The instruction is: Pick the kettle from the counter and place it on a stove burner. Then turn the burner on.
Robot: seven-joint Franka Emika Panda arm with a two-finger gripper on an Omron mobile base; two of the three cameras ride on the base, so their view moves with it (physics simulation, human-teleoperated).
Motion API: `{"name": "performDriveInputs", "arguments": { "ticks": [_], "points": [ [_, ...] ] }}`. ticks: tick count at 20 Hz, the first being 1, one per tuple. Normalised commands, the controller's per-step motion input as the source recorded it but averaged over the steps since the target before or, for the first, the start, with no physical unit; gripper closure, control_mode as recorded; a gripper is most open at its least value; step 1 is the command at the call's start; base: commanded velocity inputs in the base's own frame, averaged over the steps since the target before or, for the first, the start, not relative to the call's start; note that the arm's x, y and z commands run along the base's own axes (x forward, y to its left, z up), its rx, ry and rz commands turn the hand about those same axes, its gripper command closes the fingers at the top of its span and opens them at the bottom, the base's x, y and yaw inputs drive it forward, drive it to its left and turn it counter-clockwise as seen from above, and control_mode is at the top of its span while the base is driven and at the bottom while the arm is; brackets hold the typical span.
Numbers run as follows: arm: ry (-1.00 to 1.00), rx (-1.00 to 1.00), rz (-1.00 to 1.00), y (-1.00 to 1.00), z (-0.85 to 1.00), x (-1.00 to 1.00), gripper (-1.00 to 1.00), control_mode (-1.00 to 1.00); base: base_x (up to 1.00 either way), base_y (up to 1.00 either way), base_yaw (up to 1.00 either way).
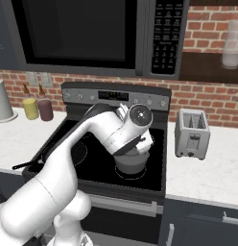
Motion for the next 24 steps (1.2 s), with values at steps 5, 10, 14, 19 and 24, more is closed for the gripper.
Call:
{"name": "performDriveInputs", "arguments": {
  "ticks": [5,10,14,19,24],
  "points": [
    [-0.06,-0.07,0.00,0.01,0.05,-0.07,-1.00,-1.00,0.00,0.00,0.00],
    [-0.01,0.00,0.00,-0.02,0.00,0.02,-1.00,-1.00,0.00,0.00,0.00],
    [-0.03,0.01,0.00,-0.09,0.11,0.19,-1.00,-1.00,0.00,0.00,0.00],
    [0.00,0.00,0.00,-0.07,0.16,0.29,-1.00,-1.00,0.00,0.00,0.00],
    [0.00,0.00,0.00,-0.05,0.16,0.28,-1.00,-1.00,0.00,0.00,0.00]
  ]
}}
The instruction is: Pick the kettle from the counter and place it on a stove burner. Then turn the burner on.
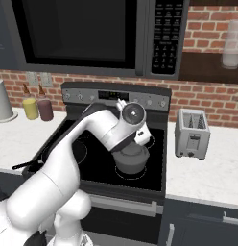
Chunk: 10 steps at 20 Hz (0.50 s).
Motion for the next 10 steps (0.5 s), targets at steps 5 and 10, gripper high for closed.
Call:
{"name": "performDriveInputs", "arguments": {
  "ticks": [5,10],
  "points": [
    [-0.02,0.00,0.00,-0.05,0.15,0.25,-1.00,-1.00,0.00,0.00,0.00],
    [-0.09,0.00,0.00,-0.05,0.10,0.31,-1.00,-1.00,0.00,0.00,0.00]
  ]
}}
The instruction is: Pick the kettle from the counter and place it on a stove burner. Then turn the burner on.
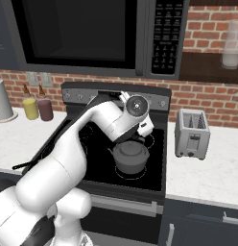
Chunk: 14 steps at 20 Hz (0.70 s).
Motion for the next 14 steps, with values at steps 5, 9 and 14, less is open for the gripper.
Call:
{"name": "performDriveInputs", "arguments": {
  "ticks": [5,9,14],
  "points": [
    [-0.19,-0.02,0.00,-0.06,0.00,0.08,-1.00,-1.00,0.00,0.00,0.00],
    [-0.13,-0.04,0.00,0.00,0.00,0.28,-1.00,-1.00,0.00,0.00,0.00],
    [-0.15,-0.03,0.00,-0.02,0.00,0.38,-1.00,-1.00,0.00,0.00,0.00]
  ]
}}
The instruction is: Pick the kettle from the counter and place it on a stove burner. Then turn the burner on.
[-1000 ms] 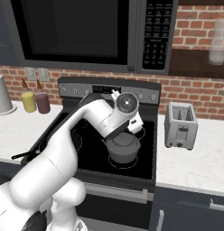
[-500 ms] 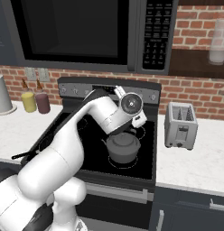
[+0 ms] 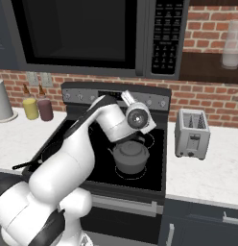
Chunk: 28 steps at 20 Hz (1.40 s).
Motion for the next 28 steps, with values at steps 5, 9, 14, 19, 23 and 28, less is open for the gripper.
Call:
{"name": "performDriveInputs", "arguments": {
  "ticks": [5,9,14,19,23,28],
  "points": [
    [-0.12,-0.01,0.00,-0.04,0.00,0.32,-1.00,-1.00,0.00,0.00,0.00],
    [0.00,0.00,0.00,-0.13,0.00,0.21,-1.00,-1.00,0.00,0.00,0.00],
    [0.00,0.00,0.00,-0.23,0.00,0.04,-1.00,-1.00,0.00,0.00,0.00],
    [0.00,0.00,0.00,-0.17,0.00,0.04,-1.00,-1.00,0.00,0.00,0.00],
    [0.00,0.00,0.02,-0.06,0.00,0.05,-1.00,-1.00,0.00,0.00,0.00],
    [-0.03,0.00,0.01,-0.33,0.00,0.41,-1.00,-1.00,0.00,0.00,0.00]
  ]
}}
